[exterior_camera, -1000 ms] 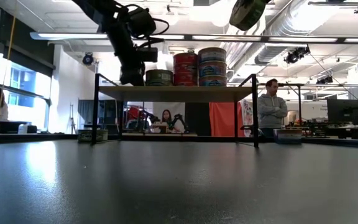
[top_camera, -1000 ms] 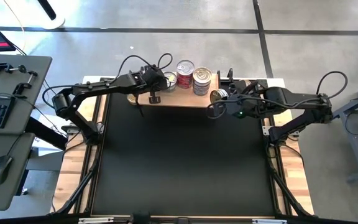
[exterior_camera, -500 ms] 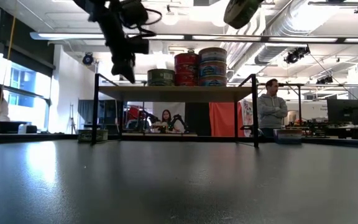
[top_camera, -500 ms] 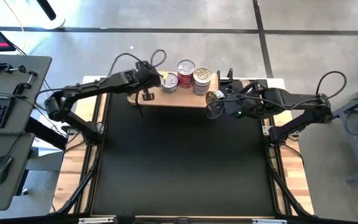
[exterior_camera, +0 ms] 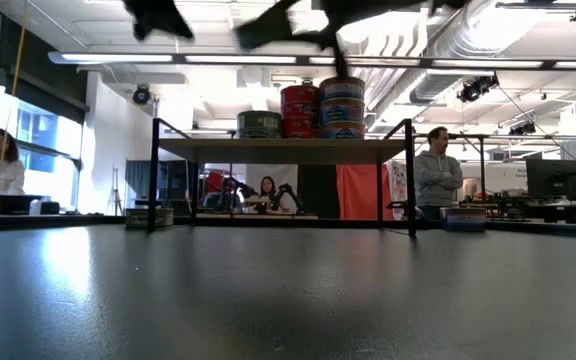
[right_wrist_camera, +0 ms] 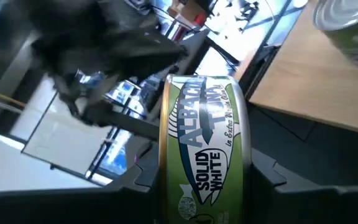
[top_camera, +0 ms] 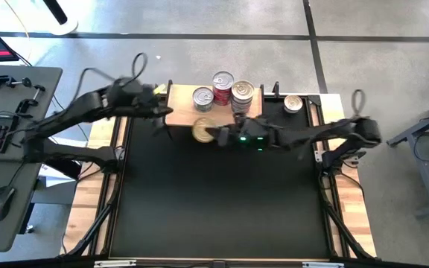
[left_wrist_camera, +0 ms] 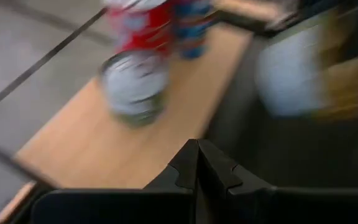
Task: Stack canned seafood by type on shelf
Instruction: Put the green tuna can on the shelf
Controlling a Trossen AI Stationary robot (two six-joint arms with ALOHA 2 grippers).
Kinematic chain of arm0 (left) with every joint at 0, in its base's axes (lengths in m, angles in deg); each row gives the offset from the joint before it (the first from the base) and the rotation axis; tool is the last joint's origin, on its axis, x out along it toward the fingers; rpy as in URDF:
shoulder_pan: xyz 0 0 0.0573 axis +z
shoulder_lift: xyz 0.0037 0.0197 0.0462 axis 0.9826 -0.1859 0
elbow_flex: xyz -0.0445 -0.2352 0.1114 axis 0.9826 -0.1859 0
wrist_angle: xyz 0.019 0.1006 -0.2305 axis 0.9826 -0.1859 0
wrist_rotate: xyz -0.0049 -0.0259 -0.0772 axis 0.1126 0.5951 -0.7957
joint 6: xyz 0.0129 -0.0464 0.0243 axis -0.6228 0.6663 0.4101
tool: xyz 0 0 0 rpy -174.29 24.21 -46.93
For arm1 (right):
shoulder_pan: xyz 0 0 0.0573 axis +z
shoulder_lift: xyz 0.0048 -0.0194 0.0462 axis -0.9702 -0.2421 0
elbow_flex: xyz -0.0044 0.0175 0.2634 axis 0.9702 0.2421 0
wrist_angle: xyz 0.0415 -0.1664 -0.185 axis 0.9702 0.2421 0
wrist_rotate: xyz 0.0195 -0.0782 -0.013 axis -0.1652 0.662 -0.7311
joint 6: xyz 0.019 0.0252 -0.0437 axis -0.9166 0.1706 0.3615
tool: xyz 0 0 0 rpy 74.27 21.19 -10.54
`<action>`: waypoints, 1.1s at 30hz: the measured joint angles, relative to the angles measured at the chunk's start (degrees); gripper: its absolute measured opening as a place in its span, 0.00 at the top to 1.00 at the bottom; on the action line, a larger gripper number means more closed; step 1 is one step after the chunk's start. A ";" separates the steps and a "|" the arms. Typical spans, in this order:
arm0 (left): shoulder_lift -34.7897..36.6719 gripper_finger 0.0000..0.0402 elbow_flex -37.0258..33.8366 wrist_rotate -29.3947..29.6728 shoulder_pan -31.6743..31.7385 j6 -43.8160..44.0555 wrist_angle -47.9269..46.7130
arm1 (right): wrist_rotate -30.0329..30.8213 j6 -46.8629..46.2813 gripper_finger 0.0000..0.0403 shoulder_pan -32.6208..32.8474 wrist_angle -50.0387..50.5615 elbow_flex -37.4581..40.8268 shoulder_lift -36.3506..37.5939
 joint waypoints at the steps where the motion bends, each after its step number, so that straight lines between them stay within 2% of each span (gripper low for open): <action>1: 1.95 1.00 0.00 -0.08 -2.09 0.90 0.02 | -0.15 -0.07 0.70 -0.45 -0.69 -1.33 -2.41; 4: 7.44 1.00 -0.01 -0.19 -8.05 4.49 1.20 | 0.82 -0.36 0.70 -1.54 -0.86 -7.37 -9.61; 8: 14.30 1.00 0.00 1.93 -14.06 8.68 6.45 | 7.00 -6.19 0.70 -2.82 -1.59 -15.66 -17.55; 12: 19.05 1.00 0.07 4.90 -17.01 11.03 10.15 | 13.10 -9.76 0.70 -3.84 1.79 -23.55 -23.74; 18: 22.40 1.00 0.04 4.81 -17.79 11.01 10.77 | 16.83 -10.15 0.70 -3.54 18.60 -37.11 -29.11; 24: 23.35 1.00 0.04 0.30 -17.79 11.16 10.76 | 22.57 -11.86 0.70 -3.27 35.92 -48.09 -31.80; 27: 23.38 1.00 0.04 0.22 -17.78 11.00 10.84 | 23.47 -15.25 0.69 -3.77 38.17 -50.20 -32.77; 33: 23.34 1.00 0.02 -0.24 -17.76 10.95 10.84 | 19.63 -21.93 0.67 -4.64 37.52 -50.26 -35.87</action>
